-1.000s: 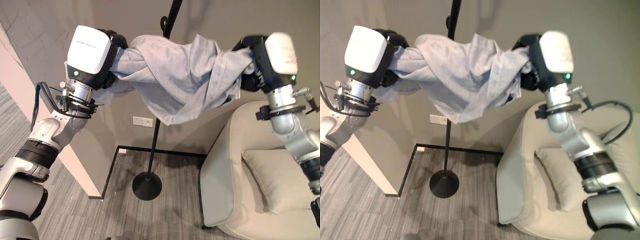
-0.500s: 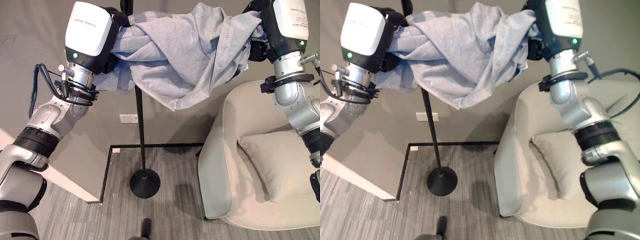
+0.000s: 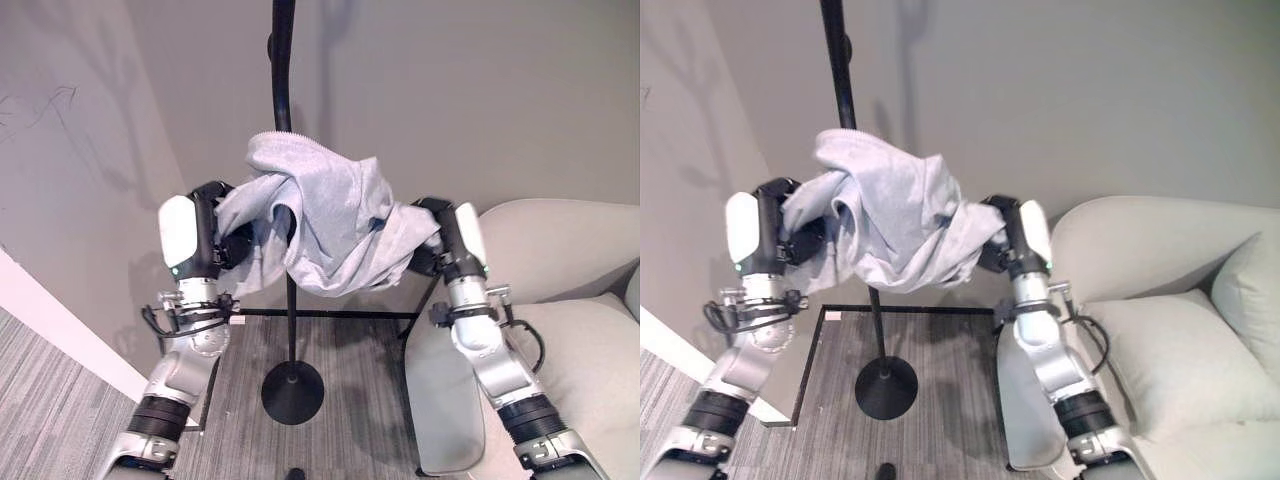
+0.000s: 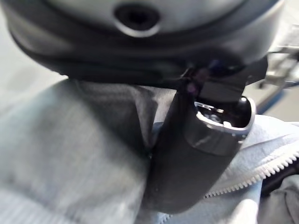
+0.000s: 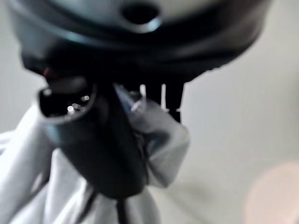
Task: Hang the clothes on the sofa on the clothes rack.
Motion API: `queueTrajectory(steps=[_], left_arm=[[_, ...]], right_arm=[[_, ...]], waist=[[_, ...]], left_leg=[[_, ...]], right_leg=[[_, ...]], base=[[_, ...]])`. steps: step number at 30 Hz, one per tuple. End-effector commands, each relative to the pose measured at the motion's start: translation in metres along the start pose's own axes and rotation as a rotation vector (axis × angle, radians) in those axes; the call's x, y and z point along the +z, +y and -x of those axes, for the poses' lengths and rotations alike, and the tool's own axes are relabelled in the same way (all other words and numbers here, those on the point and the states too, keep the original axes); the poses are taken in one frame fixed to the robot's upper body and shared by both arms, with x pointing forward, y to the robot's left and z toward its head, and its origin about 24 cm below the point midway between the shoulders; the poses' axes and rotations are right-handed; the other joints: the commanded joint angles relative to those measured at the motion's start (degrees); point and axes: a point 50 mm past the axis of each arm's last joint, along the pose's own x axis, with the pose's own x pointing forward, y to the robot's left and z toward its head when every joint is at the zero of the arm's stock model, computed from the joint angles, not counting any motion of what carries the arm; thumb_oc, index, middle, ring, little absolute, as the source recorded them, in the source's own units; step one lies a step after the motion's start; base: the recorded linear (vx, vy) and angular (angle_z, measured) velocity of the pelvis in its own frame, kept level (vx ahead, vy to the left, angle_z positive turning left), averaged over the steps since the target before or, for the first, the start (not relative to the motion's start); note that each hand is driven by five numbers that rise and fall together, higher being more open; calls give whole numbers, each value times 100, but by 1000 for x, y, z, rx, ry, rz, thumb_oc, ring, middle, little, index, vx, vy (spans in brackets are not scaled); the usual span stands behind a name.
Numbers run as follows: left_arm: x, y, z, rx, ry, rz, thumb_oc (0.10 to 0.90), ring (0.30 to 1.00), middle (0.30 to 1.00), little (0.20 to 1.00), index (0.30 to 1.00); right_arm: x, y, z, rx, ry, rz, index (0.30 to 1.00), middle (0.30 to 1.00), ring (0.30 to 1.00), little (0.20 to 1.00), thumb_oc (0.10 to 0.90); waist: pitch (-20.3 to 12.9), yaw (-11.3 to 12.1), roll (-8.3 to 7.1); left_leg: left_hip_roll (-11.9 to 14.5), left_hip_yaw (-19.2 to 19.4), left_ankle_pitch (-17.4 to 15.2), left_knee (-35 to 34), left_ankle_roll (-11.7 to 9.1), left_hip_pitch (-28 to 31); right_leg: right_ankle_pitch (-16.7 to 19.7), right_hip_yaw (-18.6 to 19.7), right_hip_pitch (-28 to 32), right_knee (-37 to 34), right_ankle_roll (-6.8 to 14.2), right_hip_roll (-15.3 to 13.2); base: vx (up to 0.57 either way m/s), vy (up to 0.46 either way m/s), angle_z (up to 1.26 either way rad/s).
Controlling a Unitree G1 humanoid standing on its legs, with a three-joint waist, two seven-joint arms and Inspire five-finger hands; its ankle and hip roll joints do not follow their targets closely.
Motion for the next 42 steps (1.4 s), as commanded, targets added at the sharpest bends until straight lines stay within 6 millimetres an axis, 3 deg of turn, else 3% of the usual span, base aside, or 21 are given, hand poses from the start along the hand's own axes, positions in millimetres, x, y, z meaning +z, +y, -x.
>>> queueTrajectory(steps=[1, 3, 4, 5, 6, 7, 8, 10, 22, 26, 28, 31, 33, 34, 35, 37, 38, 40, 41, 42], left_arm=[[-57, 25, 14, 279, 510, 697, 400, 300, 300, 300, 300], [-47, 0, 35, 212, 595, 948, 400, 300, 300, 300, 300], [-46, -3, 38, 203, 605, 992, 400, 300, 300, 300, 300], [-43, -11, 46, 206, 644, 1095, 449, 373, 373, 373, 373], [-44, -12, 50, 212, 659, 1115, 508, 462, 462, 462, 462], [-46, -16, 58, 206, 693, 1127, 554, 531, 531, 531, 531], [-49, -18, 64, 209, 720, 1123, 718, 778, 778, 778, 778], [-55, -18, 72, 215, 750, 1118, 800, 900, 900, 900, 900], [-74, -10, 103, 258, 846, 1077, 800, 900, 900, 900, 900], [-77, -7, 108, 240, 852, 1050, 800, 900, 900, 900, 900], [-84, -4, 123, 166, 861, 997, 800, 900, 900, 900, 900], [-91, 0, 135, 119, 874, 977, 800, 900, 900, 900, 900], [-110, 6, 157, 144, 949, 1009, 800, 900, 900, 900, 900], [-122, 8, 181, 226, 1057, 1031, 800, 900, 900, 900, 900], [-123, 8, 181, 226, 1057, 1031, 800, 900, 900, 900, 900], [-132, 7, 208, 334, 1181, 1087, 800, 900, 900, 900, 900], [-138, 8, 236, 434, 1291, 1103, 800, 900, 900, 900, 900], [-144, 13, 261, 517, 1388, 1088, 800, 900, 900, 900, 900], [-144, 13, 261, 517, 1387, 1089, 800, 900, 900, 900, 900], [-146, 16, 278, 555, 1460, 1053, 800, 900, 900, 900, 900]], right_arm=[[-39, -2, 4, -58, 236, -116, 300, 300, 300, 300, 400], [-28, 48, 22, 109, 271, -326, 300, 300, 300, 300, 400], [-25, 58, 27, 145, 279, -369, 300, 300, 300, 300, 400], [-20, 77, 37, 223, 299, -463, 371, 371, 371, 371, 447], [-16, 83, 40, 252, 299, -494, 676, 676, 676, 676, 651], [-12, 90, 45, 295, 299, -548, 900, 900, 900, 900, 800], [-8, 92, 47, 335, 278, -550, 900, 900, 900, 900, 800], [-9, 90, 48, 367, 261, -512, 900, 900, 900, 900, 800], [-35, 54, 59, 316, 286, -336, 900, 900, 900, 900, 800], [-39, 47, 62, 304, 301, -383, 900, 900, 900, 900, 800], [-56, 40, 76, 241, 373, -469, 900, 900, 900, 900, 800], [-66, 39, 85, 195, 426, -522, 900, 900, 900, 900, 800], [-83, 42, 108, 127, 540, -616, 900, 900, 900, 900, 800], [-97, 50, 131, 40, 666, -753, 900, 900, 900, 900, 800], [-97, 50, 131, 40, 665, -755, 900, 900, 900, 900, 800], [-110, 56, 156, -78, 791, -883, 900, 900, 900, 900, 800], [-119, 63, 177, -179, 894, -988, 900, 900, 900, 900, 800], [-126, 69, 197, -250, 980, -1068, 900, 900, 900, 900, 800], [-126, 69, 197, -250, 980, -1069, 900, 900, 900, 900, 800], [-129, 73, 209, -310, 1040, -1129, 900, 900, 900, 900, 800]], waist=[[-198, 130, 66], [-139, 132, 114], [-130, 137, 125], [-117, 144, 139], [-112, 147, 149], [-99, 156, 160], [-94, 159, 163], [-93, 161, 168], [-132, 133, 211], [-140, 133, 213], [-145, 148, 217], [-136, 163, 227], [-128, 171, 225], [-135, 178, 227], [-134, 177, 223], [-130, 172, 230], [-134, 164, 241], [-136, 154, 247], [-135, 151, 245], [-143, 145, 256]], left_leg=[[336, 153, -306, 18, -340, -145], [366, 143, -255, 18, -370, -159], [372, 144, -244, 18, -381, -167], [387, 137, -223, 18, -404, -178], [397, 138, -213, 18, -414, -182], [415, 142, -193, 18, -436, -187], [424, 146, -184, 18, -452, -192], [439, 149, -171, 18, -469, -199], [464, 88, -104, 18, -517, -210], [462, 72, -90, 18, -530, -214], [466, 51, -79, 18, -548, -220], [478, 46, -70, 18, -558, -229], [489, 38, -62, 18, -574, -247], [489, 25, -63, 18, -575, -241], [487, 25, -65, 18, -575, -239], [482, 14, -72, 18, -572, -237], [473, 3, -78, 18, -575, -233], [470, -10, -79, 18, -583, -225], [469, -12, -80, 18, -583, -225], [469, -23, -82, 18, -585, -220]], right_leg=[[-252, -73, 67, 290, 358, -256], [-239, -86, 74, 222, 316, -224], [-233, -89, 78, 199, 307, -216], [-224, -97, 99, 144, 291, -203], [-221, -91, 103, 129, 284, -197], [-217, -100, 121, 92, 268, -186], [-206, -102, 138, 61, 262, -181], [-209, -120, 152, 46, 259, -166], [-234, -212, 198, 30, 244, -118], [-234, -222, 195, 29, 241, -111], [-247, -268, 210, 23, 227, -100], [-247, -271, 200, 21, 230, -96], [-262, -278, 207, 21, 226, -97], [-269, -276, 206, 21, 219, -90], [-271, -277, 209, 21, 219, -92], [-286, -279, 212, 21, 208, -78], [-293, -288, 214, 21, 198, -75], [-305, -305, 220, 21, 189, -70], [-306, -307, 220, 21, 189, -70], [-308, -309, 219, 22, 185, -66]], base=[[-64, -63, -3], [-34, -48, -5], [-41, -47, 11], [-30, -39, 13], [-35, -48, 11], [-35, -46, -4], [-28, -38, -4], [-14, -19, -1], [-2, -3, 0], [-14, -6, 1], [-35, -15, 10], [-24, -7, 8], [-28, -4, 3], [-3, -2, 3], [-2, -4, 5], [1, -5, 4], [0, 0, 0], [13, 5, 5], [9, 6, 5], [9, 7, 6]])
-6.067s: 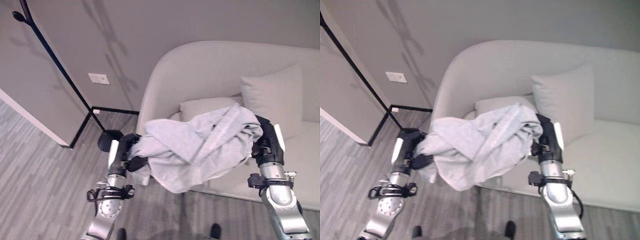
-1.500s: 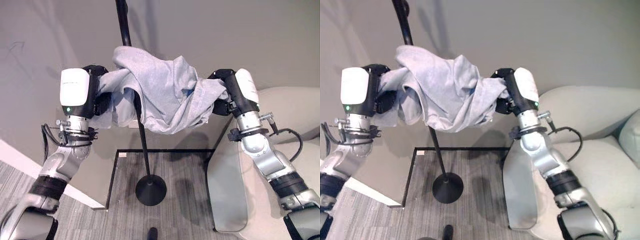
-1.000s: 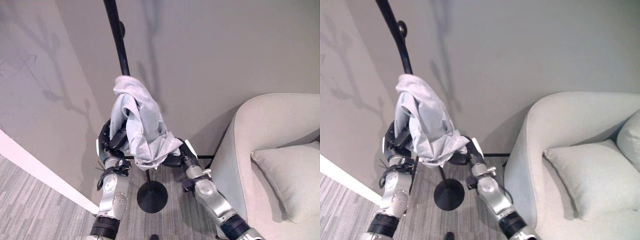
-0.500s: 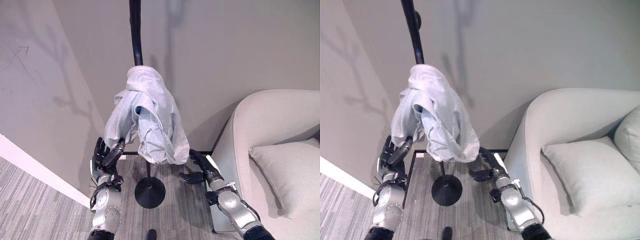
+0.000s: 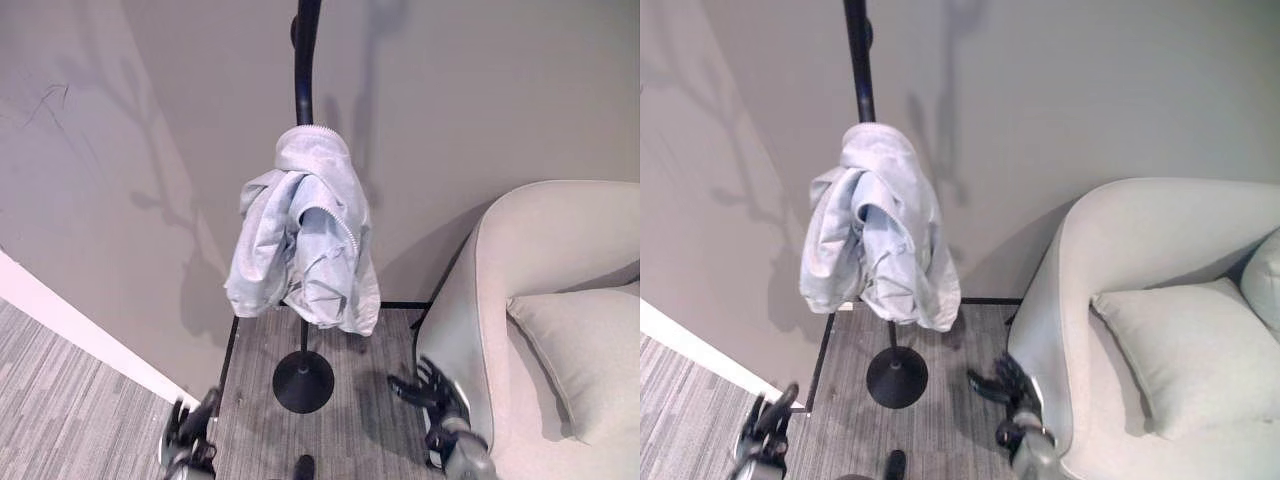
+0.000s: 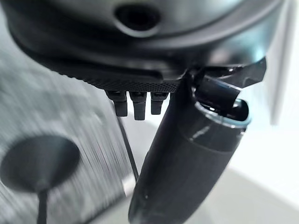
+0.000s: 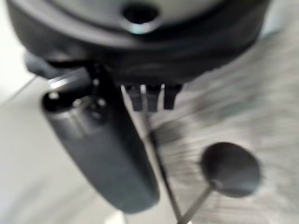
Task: Hang the clothes on the sofa on the clothes rack.
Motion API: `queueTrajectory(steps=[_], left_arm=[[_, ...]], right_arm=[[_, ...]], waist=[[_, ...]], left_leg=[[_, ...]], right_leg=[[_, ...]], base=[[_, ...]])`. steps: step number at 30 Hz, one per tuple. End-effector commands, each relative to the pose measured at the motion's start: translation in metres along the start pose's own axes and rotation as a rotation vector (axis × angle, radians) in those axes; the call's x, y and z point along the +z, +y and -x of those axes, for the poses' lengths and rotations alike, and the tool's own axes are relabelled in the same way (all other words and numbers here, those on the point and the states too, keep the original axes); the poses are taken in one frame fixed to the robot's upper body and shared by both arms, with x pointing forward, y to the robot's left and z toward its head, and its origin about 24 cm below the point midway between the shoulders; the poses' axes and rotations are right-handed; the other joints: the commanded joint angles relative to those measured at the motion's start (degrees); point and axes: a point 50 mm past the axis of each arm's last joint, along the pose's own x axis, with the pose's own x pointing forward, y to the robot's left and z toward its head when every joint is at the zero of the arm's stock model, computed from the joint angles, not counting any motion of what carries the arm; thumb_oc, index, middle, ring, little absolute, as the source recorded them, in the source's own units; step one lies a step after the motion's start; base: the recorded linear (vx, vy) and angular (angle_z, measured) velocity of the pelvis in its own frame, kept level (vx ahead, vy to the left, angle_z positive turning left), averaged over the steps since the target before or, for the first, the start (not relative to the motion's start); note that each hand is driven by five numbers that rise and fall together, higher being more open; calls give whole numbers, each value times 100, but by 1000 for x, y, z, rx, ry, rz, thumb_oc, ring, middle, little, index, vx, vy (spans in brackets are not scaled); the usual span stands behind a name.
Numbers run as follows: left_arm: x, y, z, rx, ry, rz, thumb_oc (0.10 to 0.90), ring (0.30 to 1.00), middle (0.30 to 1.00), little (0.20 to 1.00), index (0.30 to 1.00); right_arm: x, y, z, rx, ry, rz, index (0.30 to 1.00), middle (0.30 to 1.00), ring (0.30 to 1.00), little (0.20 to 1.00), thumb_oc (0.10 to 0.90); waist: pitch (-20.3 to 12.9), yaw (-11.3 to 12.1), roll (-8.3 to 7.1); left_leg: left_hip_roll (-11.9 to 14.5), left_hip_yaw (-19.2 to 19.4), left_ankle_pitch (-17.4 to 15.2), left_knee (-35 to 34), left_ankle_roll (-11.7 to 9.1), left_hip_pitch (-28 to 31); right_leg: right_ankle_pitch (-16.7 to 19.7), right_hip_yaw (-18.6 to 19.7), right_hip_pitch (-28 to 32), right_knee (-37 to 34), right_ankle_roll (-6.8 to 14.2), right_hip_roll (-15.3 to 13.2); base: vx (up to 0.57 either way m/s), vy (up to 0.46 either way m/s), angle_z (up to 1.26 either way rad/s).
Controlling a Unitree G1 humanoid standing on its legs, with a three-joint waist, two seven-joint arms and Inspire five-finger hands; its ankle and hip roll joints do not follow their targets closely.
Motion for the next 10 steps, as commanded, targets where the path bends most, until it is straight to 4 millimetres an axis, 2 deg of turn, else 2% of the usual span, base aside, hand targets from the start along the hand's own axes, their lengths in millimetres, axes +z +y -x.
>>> queueTrajectory(steps=[1, 2, 4, 5, 6, 7, 10], left_arm=[[20, -12, -8, -69, -60, 11, 800, 900, 900, 900, 900], [13, 11, -8, 29, -4, -18, 800, 900, 900, 900, 900], [7, 25, -7, 72, 41, -111, 800, 900, 900, 900, 900], [3, 30, -6, 84, 76, -188, 800, 900, 900, 900, 900], [4, 29, -7, 81, 76, -189, 800, 900, 900, 900, 900], [-2, 39, -4, 90, 140, -357, 800, 900, 900, 900, 900], [-18, 44, 1, 48, 236, -577, 800, 900, 900, 900, 900]], right_arm=[[17, 6, -1, 57, -105, -218, 900, 900, 900, 900, 800], [-5, -6, 1, -23, -14, -330, 900, 900, 900, 900, 800], [-23, -18, 2, -102, 83, -340, 900, 900, 900, 900, 800], [-33, -27, 4, -151, 152, -291, 900, 900, 900, 900, 800], [-32, -27, 3, -149, 150, -292, 900, 900, 900, 900, 800], [-52, -45, 11, -226, 315, -146, 900, 900, 900, 900, 800], [-73, -57, 25, -270, 476, -47, 900, 900, 900, 900, 800]], waist=[[-510, 25, -8], [-510, 10, 0], [-507, 15, 0], [-508, 33, 2], [-497, 35, 3], [-496, 94, -6], [-509, 175, -7]], left_leg=[[431, 146, -164, 11, -511, -293], [435, 137, -158, 11, -518, -293], [434, 124, -148, 11, -525, -295], [441, 111, -134, 11, -530, -302], [441, 110, -135, 11, -531, -306], [443, 71, -110, 11, -534, -319], [441, -8, -50, 11, -532, -380]], right_leg=[[-282, -118, 68, 33, 198, -152], [-290, -115, 60, 38, 188, -146], [-284, -118, 49, 41, 173, -133], [-281, -126, 42, 42, 164, -126], [-282, -127, 39, 42, 163, -126], [-283, -147, 50, 43, 149, -113], [-292, -240, 40, 43, 127, -87]], base=[[11, 7, 3], [8, 2, 3], [-3, -6, 2], [-6, -12, 3], [0, 0, 0], [0, 0, 0], [9, -32, 21]])
